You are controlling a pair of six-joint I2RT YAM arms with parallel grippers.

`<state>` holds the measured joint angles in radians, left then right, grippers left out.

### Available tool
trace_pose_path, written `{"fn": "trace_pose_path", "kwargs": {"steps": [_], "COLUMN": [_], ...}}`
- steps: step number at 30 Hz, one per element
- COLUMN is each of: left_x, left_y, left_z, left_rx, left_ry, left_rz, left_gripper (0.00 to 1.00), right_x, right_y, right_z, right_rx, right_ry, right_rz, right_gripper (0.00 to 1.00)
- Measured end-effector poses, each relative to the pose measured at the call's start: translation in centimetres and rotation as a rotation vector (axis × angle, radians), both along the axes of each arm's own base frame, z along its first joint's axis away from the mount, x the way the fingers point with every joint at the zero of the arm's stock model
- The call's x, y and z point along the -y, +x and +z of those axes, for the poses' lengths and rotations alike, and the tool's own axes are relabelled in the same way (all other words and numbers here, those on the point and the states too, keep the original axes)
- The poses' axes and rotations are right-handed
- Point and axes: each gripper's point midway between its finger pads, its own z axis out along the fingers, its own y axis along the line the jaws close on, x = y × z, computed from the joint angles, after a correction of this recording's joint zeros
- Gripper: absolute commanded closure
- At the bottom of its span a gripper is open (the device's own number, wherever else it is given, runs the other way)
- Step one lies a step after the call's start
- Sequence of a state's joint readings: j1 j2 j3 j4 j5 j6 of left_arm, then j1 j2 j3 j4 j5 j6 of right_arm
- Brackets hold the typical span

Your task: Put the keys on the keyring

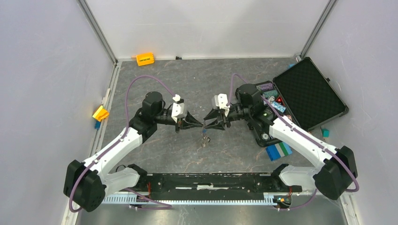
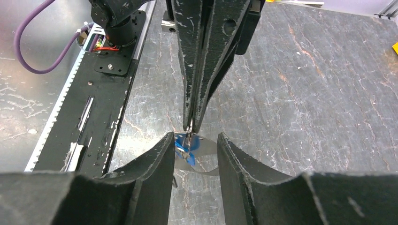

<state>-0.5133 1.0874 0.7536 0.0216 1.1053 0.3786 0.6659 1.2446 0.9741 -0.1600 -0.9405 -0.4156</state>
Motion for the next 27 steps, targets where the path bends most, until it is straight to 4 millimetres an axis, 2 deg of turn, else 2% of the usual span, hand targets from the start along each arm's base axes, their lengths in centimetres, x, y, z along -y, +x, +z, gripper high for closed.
{"fn": "trace_pose_path", "kwargs": {"steps": [17, 27], "left_x": [0.36, 0.33], "left_y": [0.17, 0.42], "left_z": [0.23, 0.58], "left_rx": [-0.037, -0.034], "left_ry": [-0.063, -0.083], "left_rz": [0.022, 0.031], "left_gripper": [0.98, 0.98], "right_x": [0.18, 0.44], "right_y": [0.04, 0.27], "right_z": [0.29, -0.40], "right_rx": [-0.003, -0.024], "right_ry": [0.019, 0.013], "right_rz": [-0.018, -0.035], "right_gripper": [0.77, 0.73]}}
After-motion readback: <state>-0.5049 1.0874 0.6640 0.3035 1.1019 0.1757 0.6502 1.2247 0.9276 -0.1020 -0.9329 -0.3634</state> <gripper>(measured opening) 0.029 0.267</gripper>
